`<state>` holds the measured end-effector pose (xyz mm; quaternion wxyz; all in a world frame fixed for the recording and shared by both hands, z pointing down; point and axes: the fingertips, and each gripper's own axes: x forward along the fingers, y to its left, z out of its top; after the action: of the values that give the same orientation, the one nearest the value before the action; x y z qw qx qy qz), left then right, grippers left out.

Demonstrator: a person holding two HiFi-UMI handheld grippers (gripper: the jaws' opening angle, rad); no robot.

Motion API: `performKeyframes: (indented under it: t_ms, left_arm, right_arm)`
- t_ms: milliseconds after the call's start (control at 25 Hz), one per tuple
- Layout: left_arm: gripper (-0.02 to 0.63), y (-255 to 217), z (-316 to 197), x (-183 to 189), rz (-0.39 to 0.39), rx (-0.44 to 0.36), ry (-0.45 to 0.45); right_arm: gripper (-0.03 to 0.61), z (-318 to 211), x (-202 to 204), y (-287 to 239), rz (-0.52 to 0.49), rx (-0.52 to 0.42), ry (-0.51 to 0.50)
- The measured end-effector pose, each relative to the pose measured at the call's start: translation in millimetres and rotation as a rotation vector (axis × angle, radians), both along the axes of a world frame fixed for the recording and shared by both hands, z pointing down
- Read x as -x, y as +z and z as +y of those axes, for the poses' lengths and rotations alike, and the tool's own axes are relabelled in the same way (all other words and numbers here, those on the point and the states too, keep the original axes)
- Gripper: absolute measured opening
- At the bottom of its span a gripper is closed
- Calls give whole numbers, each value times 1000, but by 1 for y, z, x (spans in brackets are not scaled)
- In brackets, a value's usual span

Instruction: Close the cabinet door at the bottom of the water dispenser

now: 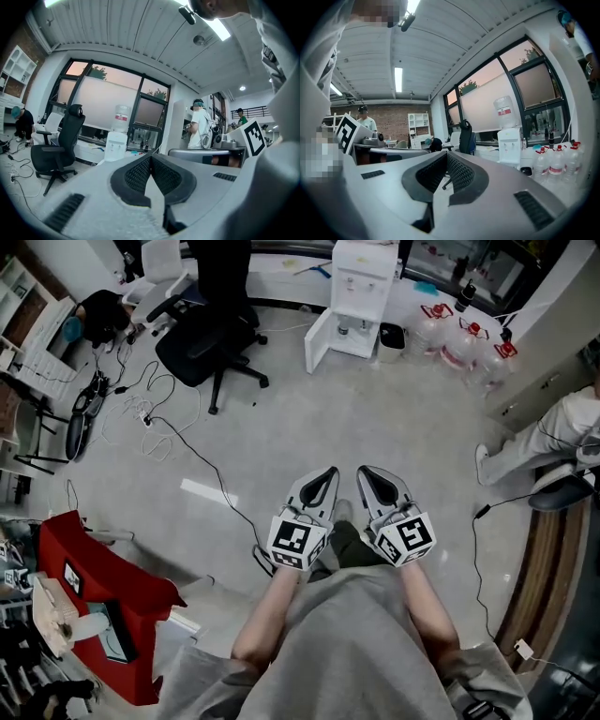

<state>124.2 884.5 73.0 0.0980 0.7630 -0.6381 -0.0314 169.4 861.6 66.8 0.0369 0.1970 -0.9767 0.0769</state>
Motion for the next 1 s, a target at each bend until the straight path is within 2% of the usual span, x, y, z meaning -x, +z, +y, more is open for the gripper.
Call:
performKeyframes:
  t_ms: [320, 560, 800, 1000]
  left_arm:
    - [8, 11, -90, 21, -29, 50, -12]
    - [8, 5, -156, 32, -52, 66, -19]
    - [8, 12, -200, 42, -71, 113, -15]
    - [8, 21, -232, 64, -76, 134, -8]
  right_arm:
    - [12, -95, 28, 11, -28, 29, -29]
    - [12, -162, 33, 11, -53, 58, -31]
    - [12, -210, 37, 19, -74, 109, -14]
    - [12, -241, 57, 29, -79, 134, -3]
